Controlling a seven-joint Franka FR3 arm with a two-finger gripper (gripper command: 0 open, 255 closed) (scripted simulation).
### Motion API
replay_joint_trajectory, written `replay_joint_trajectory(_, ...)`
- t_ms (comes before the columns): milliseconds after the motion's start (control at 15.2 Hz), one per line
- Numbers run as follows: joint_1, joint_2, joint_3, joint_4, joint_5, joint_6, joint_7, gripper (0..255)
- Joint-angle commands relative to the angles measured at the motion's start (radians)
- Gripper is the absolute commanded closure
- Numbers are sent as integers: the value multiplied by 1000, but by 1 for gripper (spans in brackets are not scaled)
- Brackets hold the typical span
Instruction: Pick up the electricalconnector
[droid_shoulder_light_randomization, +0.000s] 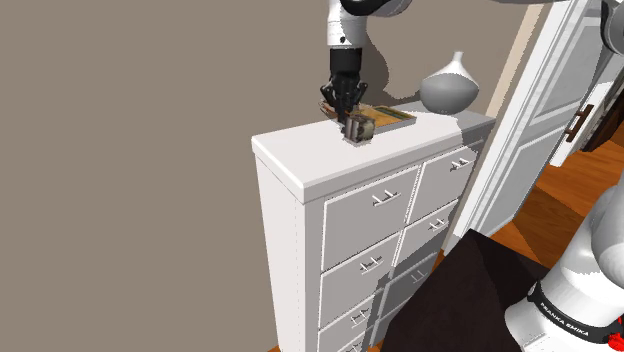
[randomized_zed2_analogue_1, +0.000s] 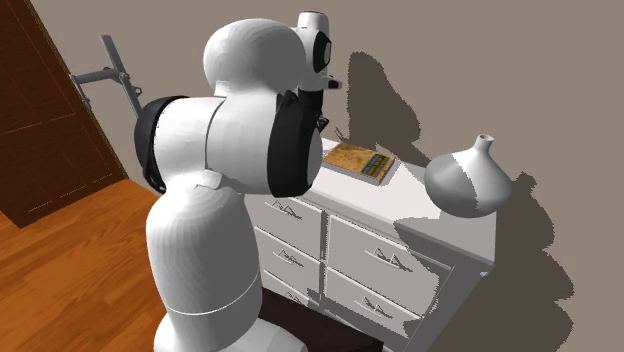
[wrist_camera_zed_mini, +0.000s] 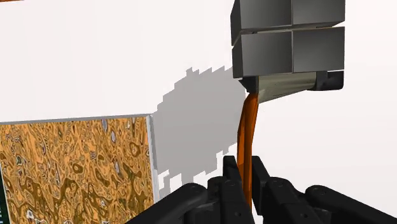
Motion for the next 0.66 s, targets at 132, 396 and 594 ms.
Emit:
replay_joint_trajectory(132,1,9,1,65,-1,-57,3,255)
replay_joint_trajectory(396,3,24,2,140,-3,-117,6,255)
replay_joint_trajectory(594,4,29,2,163,-4,-134,6,255)
